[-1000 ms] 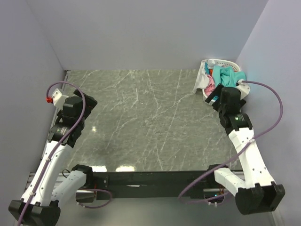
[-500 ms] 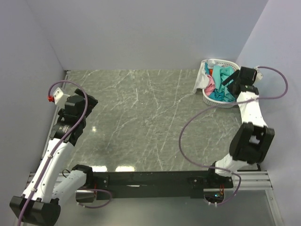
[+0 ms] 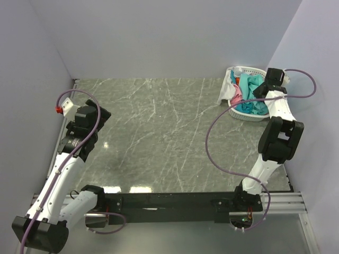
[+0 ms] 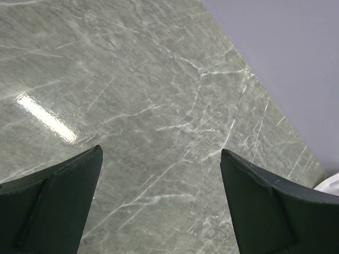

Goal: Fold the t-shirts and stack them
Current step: Grab the tshirt from the pile, then move the tshirt to the center of the board

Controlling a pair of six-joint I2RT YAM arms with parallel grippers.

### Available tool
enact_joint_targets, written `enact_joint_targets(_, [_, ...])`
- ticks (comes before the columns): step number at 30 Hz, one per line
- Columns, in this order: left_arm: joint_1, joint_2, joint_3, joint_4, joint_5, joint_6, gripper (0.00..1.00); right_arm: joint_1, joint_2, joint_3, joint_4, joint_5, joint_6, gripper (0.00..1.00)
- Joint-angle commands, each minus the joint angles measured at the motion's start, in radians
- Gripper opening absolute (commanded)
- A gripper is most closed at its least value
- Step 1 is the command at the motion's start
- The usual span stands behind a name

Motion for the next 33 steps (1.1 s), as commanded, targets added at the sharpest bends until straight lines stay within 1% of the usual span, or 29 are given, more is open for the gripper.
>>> enact_joint_targets(1, [0.005, -0.021, 0.015, 0.019, -0.016, 0.018, 0.99, -0.007, -0.03, 0.04, 0.01, 0.01, -0.011, 0.12])
enact_joint_targets(2, [0.005, -0.021, 0.015, 0.019, -0.014, 0.018, 0.99, -0.006, -0.043, 0.038, 0.01, 0.011, -0.016, 0.01])
enact_joint_targets(5, [0.005, -0.025, 0.017, 0.022, -0.005, 0.019, 0.99, -0.003, -0.122, 0.035, 0.019, -0.001, -0.045, 0.0])
enact_joint_targets(8, [0.007, -0.032, 0.009, 0.039, 0.022, 0.024, 0.99, 0.009, -0.212, 0.03, 0.035, -0.053, -0.075, 0.0])
enact_joint_targets(9, [0.005, -0.035, 0.006, 0.045, 0.038, 0.026, 0.99, 0.026, -0.252, 0.033, 0.039, -0.085, -0.095, 0.0])
enact_joint_targets(14, [0.005, -0.038, 0.006, 0.041, 0.046, 0.019, 0.99, 0.103, -0.363, 0.082, 0.067, -0.088, -0.14, 0.0])
enact_joint_targets(17, [0.007, -0.041, 0.003, 0.032, 0.049, 0.01, 0.99, 0.138, -0.386, 0.194, 0.052, -0.148, -0.135, 0.0])
enact_joint_targets(18, [0.005, -0.042, 0.002, 0.033, 0.055, 0.01, 0.99, 0.155, -0.381, 0.28, 0.036, -0.156, -0.14, 0.0])
enact_joint_targets(22, [0.007, -0.045, 0.011, 0.013, 0.061, 0.0, 0.99, 0.259, -0.367, 0.49, -0.03, -0.174, -0.186, 0.0])
enact_joint_targets(23, [0.007, -0.047, 0.014, 0.007, 0.055, -0.001, 1.0, 0.307, -0.366, 0.522, -0.027, -0.208, -0.189, 0.0])
enact_joint_targets(24, [0.007, -0.048, 0.017, 0.002, 0.053, -0.002, 1.0, 0.322, -0.363, 0.579, -0.021, -0.228, -0.177, 0.0])
enact_joint_targets(26, [0.007, -0.055, 0.02, -0.004, 0.053, -0.002, 1.0, 0.359, -0.36, 0.639, -0.008, -0.258, -0.155, 0.0])
enact_joint_targets(27, [0.007, -0.061, 0.021, -0.005, 0.055, -0.004, 0.99, 0.397, -0.36, 0.689, -0.004, -0.296, -0.149, 0.0])
enact_joint_targets(31, [0.007, -0.081, 0.017, -0.01, 0.036, -0.014, 1.0, 0.506, -0.373, 0.741, 0.097, -0.398, -0.135, 0.0])
enact_joint_targets(33, [0.007, -0.081, 0.018, -0.016, 0.033, -0.013, 0.99, 0.575, -0.369, 0.779, 0.113, -0.423, -0.125, 0.0])
